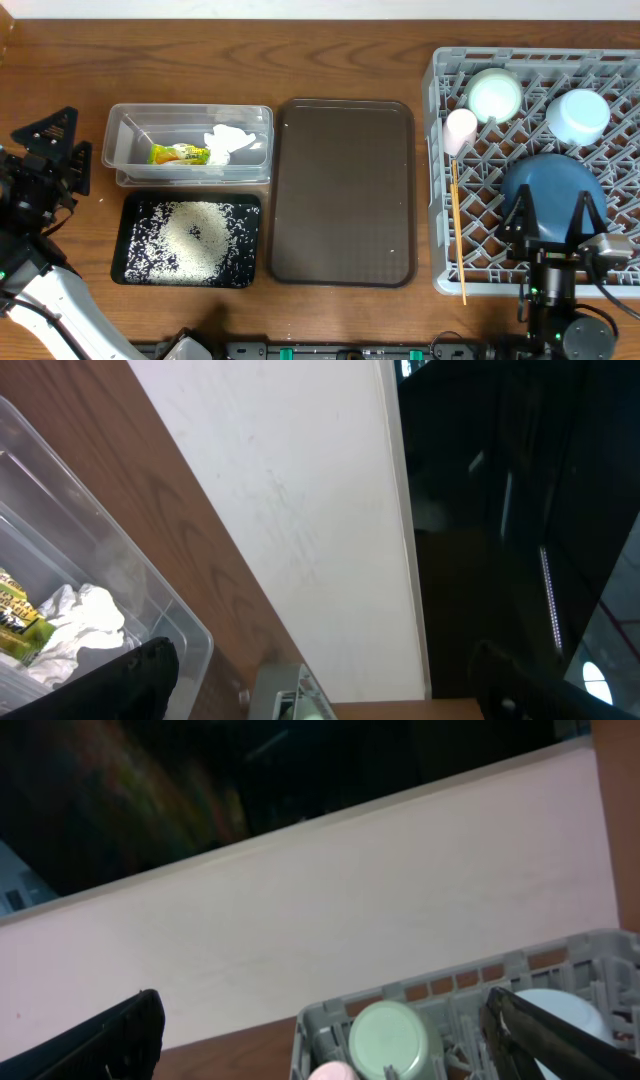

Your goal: Sort waste into correct bins and load items into the dishwasher rack

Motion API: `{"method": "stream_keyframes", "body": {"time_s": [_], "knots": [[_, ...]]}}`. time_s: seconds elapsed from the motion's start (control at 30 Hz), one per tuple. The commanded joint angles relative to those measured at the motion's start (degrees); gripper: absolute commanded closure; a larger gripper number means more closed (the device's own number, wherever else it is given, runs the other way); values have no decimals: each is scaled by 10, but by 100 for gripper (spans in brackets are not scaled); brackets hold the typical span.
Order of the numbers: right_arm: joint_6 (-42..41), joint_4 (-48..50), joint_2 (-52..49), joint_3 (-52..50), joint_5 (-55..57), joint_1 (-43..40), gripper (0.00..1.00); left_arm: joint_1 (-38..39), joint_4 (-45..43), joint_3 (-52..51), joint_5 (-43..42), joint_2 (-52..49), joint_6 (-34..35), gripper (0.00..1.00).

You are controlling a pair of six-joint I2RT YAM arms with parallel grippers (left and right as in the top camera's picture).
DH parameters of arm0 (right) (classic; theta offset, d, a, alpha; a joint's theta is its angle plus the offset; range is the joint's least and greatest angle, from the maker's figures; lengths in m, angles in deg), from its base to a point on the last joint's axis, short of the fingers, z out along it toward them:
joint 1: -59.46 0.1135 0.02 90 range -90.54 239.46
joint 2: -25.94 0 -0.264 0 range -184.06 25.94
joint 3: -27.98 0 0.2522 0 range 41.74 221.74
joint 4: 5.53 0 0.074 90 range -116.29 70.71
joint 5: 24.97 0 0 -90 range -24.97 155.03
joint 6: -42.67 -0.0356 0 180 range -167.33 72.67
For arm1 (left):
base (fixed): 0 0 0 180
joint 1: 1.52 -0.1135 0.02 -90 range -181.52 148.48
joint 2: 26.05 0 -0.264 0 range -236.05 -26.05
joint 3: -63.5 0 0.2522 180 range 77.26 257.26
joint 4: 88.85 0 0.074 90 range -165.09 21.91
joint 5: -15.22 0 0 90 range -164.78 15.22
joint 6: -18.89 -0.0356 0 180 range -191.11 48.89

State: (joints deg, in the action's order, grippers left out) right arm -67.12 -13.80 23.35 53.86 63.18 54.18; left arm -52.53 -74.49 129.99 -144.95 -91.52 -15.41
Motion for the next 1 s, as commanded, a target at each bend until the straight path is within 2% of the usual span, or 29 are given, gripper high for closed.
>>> {"method": "stream_keyframes", "body": {"time_s": [0.0, 0.2, 0.5, 0.63, 0.97], "knots": [[-9, 23, 23, -38, 4, 7, 1, -2, -2, 7, -8, 0, 1, 5], [17, 48, 23, -97, 8, 16, 1, -3, -2, 7, -8, 0, 1, 5], [214, -20, 23, -118, 12, 75, 1, -2, -2, 7, -8, 0, 1, 5], [226, -100, 23, -118, 29, 74, 1, -2, -2, 7, -8, 0, 1, 5], [229, -97, 23, -118, 31, 71, 1, -2, -2, 7, -8, 0, 1, 5]]}}
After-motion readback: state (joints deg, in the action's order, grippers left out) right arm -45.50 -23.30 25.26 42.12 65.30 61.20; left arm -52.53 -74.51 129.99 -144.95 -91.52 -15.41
